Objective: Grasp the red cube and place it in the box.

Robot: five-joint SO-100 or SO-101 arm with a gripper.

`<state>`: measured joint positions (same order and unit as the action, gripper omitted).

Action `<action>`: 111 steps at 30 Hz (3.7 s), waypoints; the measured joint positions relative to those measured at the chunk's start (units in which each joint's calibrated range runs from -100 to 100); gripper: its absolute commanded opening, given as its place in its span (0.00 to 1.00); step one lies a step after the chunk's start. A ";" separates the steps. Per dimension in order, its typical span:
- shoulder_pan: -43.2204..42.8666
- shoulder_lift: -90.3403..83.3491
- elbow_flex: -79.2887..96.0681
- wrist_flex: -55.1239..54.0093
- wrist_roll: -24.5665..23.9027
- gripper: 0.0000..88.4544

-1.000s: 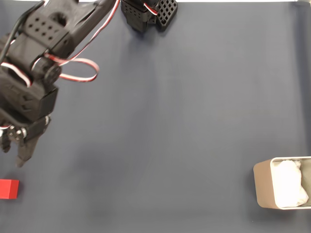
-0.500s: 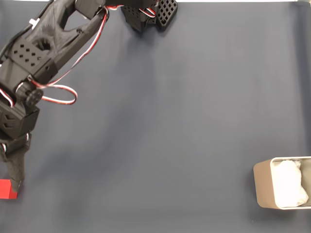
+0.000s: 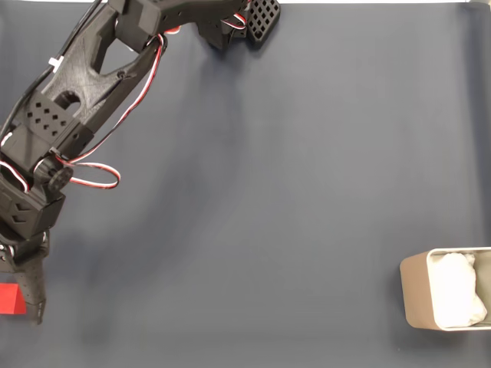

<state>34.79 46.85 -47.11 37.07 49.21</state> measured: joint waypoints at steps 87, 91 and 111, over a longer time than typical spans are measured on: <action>-2.08 17.02 -10.31 -9.23 1.76 0.07; -2.30 17.02 -10.31 -9.23 1.76 0.05; -2.45 16.15 -9.22 -9.23 2.34 0.05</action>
<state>32.34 63.00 -56.33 27.84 51.55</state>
